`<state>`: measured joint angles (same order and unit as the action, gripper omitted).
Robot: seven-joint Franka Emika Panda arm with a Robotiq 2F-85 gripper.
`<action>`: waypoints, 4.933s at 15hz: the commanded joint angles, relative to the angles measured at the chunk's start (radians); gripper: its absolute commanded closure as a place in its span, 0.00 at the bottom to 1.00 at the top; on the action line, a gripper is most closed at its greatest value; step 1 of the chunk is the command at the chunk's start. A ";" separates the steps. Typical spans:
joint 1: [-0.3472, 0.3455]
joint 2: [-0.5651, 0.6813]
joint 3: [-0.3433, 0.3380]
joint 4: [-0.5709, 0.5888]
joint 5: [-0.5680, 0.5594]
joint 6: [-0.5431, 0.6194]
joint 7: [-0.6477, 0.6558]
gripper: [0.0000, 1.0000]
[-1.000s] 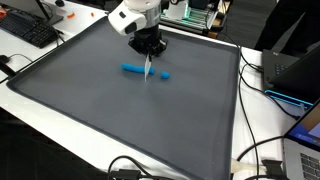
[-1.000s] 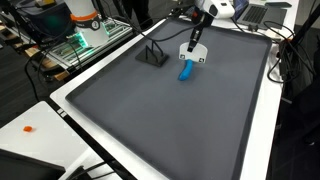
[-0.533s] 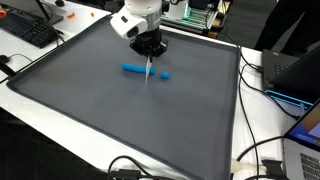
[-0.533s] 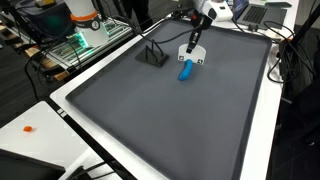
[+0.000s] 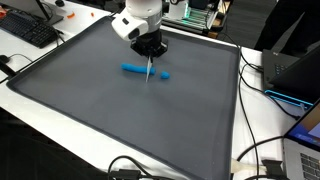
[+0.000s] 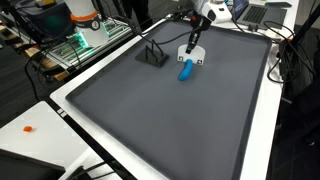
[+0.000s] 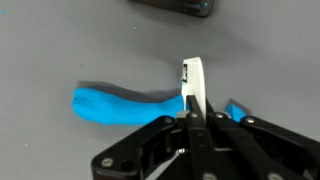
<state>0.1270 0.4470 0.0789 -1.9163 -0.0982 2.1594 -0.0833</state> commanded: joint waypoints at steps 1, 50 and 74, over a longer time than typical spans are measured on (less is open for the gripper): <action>-0.024 0.022 0.028 -0.027 0.062 0.008 -0.030 0.99; -0.040 0.010 -0.022 0.024 0.027 -0.033 -0.015 0.99; -0.059 0.031 0.009 0.020 0.115 -0.067 -0.036 0.99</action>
<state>0.0809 0.4630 0.0614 -1.8848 -0.0244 2.1165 -0.1009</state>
